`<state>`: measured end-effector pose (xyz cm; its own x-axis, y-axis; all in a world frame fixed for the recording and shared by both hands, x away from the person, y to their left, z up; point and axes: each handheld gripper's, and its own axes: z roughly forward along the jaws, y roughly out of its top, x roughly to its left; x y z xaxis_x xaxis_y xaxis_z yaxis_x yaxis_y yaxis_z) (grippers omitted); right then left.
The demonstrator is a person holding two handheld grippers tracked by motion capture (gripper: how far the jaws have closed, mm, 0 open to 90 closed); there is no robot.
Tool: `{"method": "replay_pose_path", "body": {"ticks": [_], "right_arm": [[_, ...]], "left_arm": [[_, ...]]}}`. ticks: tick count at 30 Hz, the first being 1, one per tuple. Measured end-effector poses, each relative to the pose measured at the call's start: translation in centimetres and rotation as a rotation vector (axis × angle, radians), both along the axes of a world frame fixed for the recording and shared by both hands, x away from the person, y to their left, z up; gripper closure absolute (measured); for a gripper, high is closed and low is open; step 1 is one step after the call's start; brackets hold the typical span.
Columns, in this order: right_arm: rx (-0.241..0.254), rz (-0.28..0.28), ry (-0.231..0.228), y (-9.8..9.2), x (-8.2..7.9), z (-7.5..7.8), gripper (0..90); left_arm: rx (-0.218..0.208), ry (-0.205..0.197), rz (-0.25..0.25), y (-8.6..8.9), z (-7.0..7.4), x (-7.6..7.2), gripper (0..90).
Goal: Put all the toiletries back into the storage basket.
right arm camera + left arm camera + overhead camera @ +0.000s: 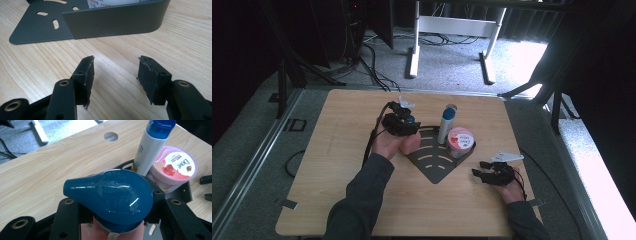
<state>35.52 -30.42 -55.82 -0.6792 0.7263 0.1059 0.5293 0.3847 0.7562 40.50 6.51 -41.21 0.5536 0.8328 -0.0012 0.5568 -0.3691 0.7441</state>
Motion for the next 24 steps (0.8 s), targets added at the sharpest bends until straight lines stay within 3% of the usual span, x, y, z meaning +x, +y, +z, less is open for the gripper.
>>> {"method": "replay_pose_path", "body": {"ticks": [24], "right_arm": [[0.002, 0.001, 0.003, 0.0, 0.0, 0.0, 46.3]], "left_arm": [[0.018, 0.011, -0.007, -2.0, -0.7, 1.7, 52.9]]}}
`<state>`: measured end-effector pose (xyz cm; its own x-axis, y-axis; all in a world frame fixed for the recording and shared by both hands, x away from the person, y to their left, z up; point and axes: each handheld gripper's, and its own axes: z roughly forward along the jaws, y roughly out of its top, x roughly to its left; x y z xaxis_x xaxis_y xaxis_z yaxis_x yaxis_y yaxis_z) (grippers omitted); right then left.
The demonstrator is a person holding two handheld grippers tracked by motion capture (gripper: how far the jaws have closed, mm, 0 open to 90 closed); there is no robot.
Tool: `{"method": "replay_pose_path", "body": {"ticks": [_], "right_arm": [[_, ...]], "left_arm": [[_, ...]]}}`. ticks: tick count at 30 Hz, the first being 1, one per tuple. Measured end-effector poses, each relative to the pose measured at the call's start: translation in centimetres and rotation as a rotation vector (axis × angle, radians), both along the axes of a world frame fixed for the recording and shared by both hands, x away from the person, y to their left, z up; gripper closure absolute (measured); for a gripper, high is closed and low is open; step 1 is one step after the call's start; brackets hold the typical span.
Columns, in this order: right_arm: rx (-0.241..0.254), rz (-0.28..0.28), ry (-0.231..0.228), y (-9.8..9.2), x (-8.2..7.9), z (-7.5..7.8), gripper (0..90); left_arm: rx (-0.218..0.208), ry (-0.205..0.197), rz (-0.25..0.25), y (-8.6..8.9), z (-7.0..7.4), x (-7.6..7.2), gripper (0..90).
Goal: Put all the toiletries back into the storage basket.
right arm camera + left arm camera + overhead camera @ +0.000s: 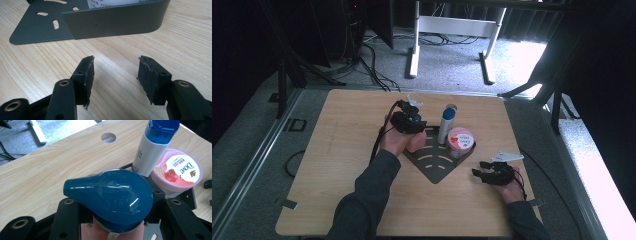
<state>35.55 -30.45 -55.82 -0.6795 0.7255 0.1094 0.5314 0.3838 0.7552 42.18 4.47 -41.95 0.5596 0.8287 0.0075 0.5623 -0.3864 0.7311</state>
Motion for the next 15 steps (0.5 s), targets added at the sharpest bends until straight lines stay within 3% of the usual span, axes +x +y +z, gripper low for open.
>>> {"method": "replay_pose_path", "body": {"ticks": [15], "right_arm": [[-0.001, 0.001, -0.002, 0.01, 0.0, 0.0, 46.3]], "left_arm": [[0.002, 0.011, 0.026, -0.61, -0.79, 1.02, 52.9]]}}
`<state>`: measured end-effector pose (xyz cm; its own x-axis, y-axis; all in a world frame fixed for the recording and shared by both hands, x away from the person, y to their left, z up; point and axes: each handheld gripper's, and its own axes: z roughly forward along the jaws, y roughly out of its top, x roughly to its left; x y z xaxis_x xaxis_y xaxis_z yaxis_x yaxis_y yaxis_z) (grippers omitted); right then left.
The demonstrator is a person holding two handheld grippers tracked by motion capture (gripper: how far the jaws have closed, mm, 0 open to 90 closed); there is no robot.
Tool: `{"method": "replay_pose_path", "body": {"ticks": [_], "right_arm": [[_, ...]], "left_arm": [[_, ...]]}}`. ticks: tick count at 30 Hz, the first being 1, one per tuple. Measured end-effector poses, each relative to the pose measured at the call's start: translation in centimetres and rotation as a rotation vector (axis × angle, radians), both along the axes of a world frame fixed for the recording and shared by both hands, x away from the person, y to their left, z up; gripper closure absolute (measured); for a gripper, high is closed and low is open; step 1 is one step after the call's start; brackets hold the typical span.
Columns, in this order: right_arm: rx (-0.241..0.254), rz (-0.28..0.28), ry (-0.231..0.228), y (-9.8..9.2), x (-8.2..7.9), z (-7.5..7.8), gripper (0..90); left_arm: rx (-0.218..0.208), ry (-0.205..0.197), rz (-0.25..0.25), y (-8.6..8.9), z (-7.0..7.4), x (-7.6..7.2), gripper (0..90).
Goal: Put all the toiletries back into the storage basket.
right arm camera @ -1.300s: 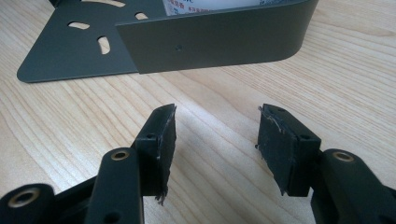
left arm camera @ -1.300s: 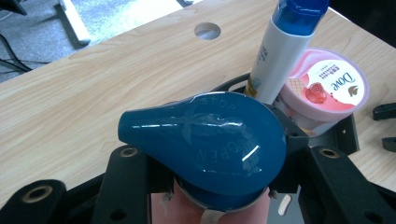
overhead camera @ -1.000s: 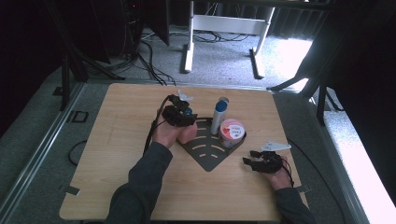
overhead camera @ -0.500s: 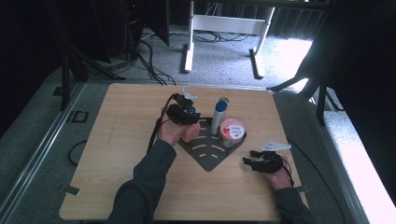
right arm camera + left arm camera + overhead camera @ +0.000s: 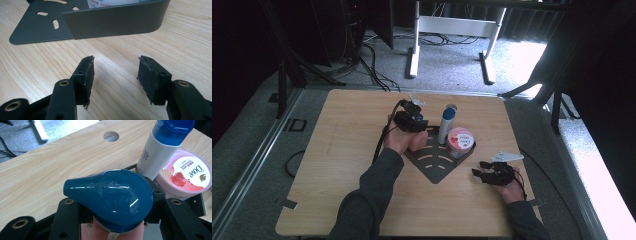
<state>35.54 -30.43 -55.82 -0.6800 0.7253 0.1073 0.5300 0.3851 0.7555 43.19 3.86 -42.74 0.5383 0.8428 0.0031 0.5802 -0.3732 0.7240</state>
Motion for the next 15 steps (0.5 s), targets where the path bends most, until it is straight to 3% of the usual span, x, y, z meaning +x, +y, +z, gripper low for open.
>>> {"method": "replay_pose_path", "body": {"ticks": [15], "right_arm": [[0.0, 0.0, 0.001, -0.01, 0.0, 0.0, 46.3]], "left_arm": [[-0.001, 0.006, 0.027, -0.69, -0.81, 0.81, 52.9]]}}
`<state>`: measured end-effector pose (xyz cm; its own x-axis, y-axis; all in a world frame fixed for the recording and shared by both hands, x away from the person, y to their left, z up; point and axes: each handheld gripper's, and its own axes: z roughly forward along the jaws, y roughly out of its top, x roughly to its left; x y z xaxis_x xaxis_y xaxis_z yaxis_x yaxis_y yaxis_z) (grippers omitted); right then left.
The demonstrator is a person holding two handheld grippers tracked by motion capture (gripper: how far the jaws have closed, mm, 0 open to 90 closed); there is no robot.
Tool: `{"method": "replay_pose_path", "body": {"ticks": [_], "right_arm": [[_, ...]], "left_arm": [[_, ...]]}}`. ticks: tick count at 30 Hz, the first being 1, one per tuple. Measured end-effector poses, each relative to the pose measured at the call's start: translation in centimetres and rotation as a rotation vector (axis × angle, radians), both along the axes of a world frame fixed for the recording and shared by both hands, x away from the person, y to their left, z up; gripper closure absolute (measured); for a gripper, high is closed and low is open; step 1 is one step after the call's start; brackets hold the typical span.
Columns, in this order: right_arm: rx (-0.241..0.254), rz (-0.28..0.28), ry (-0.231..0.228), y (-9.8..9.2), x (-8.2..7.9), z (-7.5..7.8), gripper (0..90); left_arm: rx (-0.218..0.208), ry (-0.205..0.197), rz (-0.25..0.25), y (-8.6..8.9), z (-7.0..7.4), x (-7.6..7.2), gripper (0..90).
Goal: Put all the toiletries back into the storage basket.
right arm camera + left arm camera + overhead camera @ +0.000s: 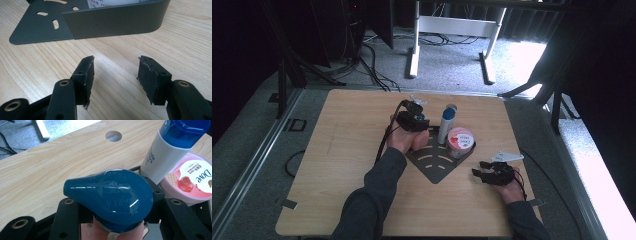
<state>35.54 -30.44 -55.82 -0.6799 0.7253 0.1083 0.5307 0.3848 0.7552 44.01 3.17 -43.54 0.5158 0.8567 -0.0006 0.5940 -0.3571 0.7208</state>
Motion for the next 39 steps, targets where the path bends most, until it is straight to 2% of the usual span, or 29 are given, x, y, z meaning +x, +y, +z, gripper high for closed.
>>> {"method": "replay_pose_path", "body": {"ticks": [5, 18, 25, 32, 34, 39], "right_arm": [[0.0, 0.0, -0.001, 0.0, 0.0, 0.0, 46.3], [-0.002, 0.0, -0.001, 0.0, 0.0, 0.0, 46.3], [-0.001, 0.0, -0.001, 0.0, 0.0, 0.0, 46.3], [-0.002, -0.001, -0.001, 0.0, 0.0, 0.0, 46.3], [-0.002, -0.001, -0.001, 0.0, 0.0, 0.0, 46.3], [-0.001, -0.001, -0.001, 0.0, 0.0, 0.0, 46.3]], "left_arm": [[0.005, -0.003, 0.0, -0.2, 0.0, 0.0, 52.9], [-0.015, 0.005, 0.04, -0.8, -0.5, 0.6, 52.9], [-0.019, 0.007, 0.044, -1.0, -0.8, 0.9, 52.9], [-0.048, 0.019, 0.065, -1.0, -1.2, 1.4, 52.9], [-0.038, 0.015, 0.071, -1.2, -1.2, 1.4, 52.9], [-0.055, 0.024, 0.081, -1.5, -1.5, 1.7, 52.9]]}}
